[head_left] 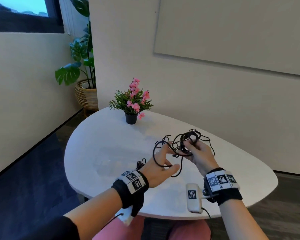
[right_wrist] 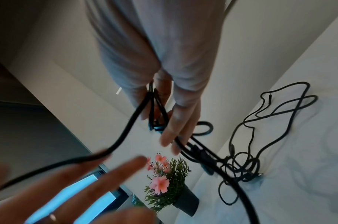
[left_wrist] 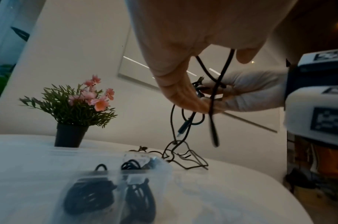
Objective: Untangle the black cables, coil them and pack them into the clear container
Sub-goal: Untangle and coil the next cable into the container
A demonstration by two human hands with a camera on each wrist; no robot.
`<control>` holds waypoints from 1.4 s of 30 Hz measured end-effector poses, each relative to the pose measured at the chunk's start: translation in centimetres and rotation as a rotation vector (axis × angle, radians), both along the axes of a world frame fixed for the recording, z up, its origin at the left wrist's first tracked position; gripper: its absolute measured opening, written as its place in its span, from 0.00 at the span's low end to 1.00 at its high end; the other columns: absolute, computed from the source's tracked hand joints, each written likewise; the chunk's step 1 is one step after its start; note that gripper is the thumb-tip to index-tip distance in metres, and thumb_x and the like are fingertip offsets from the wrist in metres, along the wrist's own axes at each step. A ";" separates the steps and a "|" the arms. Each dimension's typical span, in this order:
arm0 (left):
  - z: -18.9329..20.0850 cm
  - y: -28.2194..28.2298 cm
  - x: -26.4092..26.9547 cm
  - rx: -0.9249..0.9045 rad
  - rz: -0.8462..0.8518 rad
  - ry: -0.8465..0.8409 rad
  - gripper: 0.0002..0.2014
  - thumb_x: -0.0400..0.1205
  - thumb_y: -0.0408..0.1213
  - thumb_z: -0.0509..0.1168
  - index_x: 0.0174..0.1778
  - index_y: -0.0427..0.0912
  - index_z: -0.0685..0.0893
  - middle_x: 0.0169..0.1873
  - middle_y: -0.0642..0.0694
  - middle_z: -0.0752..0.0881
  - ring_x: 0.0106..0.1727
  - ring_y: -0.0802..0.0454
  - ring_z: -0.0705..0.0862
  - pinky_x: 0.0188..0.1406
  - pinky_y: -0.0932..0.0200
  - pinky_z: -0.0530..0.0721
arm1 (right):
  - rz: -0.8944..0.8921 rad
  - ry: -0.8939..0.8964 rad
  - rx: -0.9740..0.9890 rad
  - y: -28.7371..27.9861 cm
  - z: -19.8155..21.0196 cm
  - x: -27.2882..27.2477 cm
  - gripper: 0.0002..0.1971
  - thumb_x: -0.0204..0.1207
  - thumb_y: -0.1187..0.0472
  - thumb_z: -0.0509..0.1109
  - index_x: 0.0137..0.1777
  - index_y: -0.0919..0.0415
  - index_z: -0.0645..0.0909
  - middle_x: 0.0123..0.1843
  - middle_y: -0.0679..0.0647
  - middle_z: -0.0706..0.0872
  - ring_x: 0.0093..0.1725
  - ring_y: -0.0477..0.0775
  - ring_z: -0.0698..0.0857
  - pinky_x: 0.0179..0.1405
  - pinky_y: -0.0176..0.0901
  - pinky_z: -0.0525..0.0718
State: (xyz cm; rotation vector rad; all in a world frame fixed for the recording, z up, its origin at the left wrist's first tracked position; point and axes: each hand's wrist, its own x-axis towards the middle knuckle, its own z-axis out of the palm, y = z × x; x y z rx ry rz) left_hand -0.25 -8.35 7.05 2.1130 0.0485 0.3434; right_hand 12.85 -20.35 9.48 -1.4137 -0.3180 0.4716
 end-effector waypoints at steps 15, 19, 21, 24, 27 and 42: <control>-0.8 -1.2 4.7 0.452 -0.023 0.440 0.41 0.74 0.44 0.74 0.78 0.39 0.58 0.73 0.40 0.67 0.72 0.44 0.72 0.69 0.49 0.74 | -0.354 -0.473 -0.587 -4.6 6.1 6.8 0.13 0.82 0.58 0.62 0.51 0.66 0.85 0.49 0.65 0.85 0.52 0.65 0.84 0.59 0.57 0.82; 1.0 -1.7 5.5 0.386 -0.020 0.367 0.48 0.71 0.33 0.75 0.81 0.38 0.50 0.77 0.39 0.60 0.76 0.43 0.66 0.71 0.53 0.72 | -0.263 -0.232 -0.181 -3.5 6.1 4.6 0.12 0.84 0.64 0.58 0.51 0.69 0.82 0.51 0.66 0.85 0.39 0.57 0.88 0.38 0.44 0.90; 2.7 -1.6 5.7 0.266 0.018 0.208 0.42 0.76 0.31 0.69 0.81 0.38 0.51 0.77 0.39 0.61 0.77 0.44 0.66 0.74 0.53 0.70 | -0.195 -0.210 -0.154 -2.8 5.9 3.3 0.12 0.84 0.66 0.58 0.53 0.72 0.81 0.51 0.66 0.85 0.39 0.60 0.89 0.36 0.43 0.90; 5.6 -1.8 5.8 -0.160 0.158 -0.014 0.31 0.83 0.40 0.63 0.79 0.40 0.58 0.70 0.49 0.70 0.72 0.51 0.74 0.65 0.59 0.75 | -0.021 -0.241 -0.191 -1.7 5.2 1.5 0.06 0.83 0.69 0.59 0.56 0.68 0.74 0.54 0.66 0.84 0.42 0.67 0.90 0.38 0.51 0.91; 6.4 -1.4 5.9 -0.257 0.273 -0.087 0.24 0.83 0.45 0.64 0.73 0.42 0.70 0.55 0.52 0.78 0.60 0.51 0.82 0.53 0.61 0.78 | 0.106 -0.248 -0.253 -0.4 4.5 0.4 0.04 0.83 0.68 0.58 0.55 0.64 0.71 0.55 0.67 0.82 0.44 0.70 0.89 0.40 0.57 0.91; 5.9 3.0 4.5 -0.441 0.388 -0.081 0.09 0.85 0.39 0.60 0.52 0.38 0.78 0.44 0.44 0.88 0.39 0.55 0.90 0.42 0.55 0.90 | -0.161 -0.218 -0.070 1.6 5.2 -0.3 0.06 0.83 0.64 0.61 0.54 0.63 0.79 0.37 0.59 0.85 0.25 0.56 0.88 0.22 0.37 0.85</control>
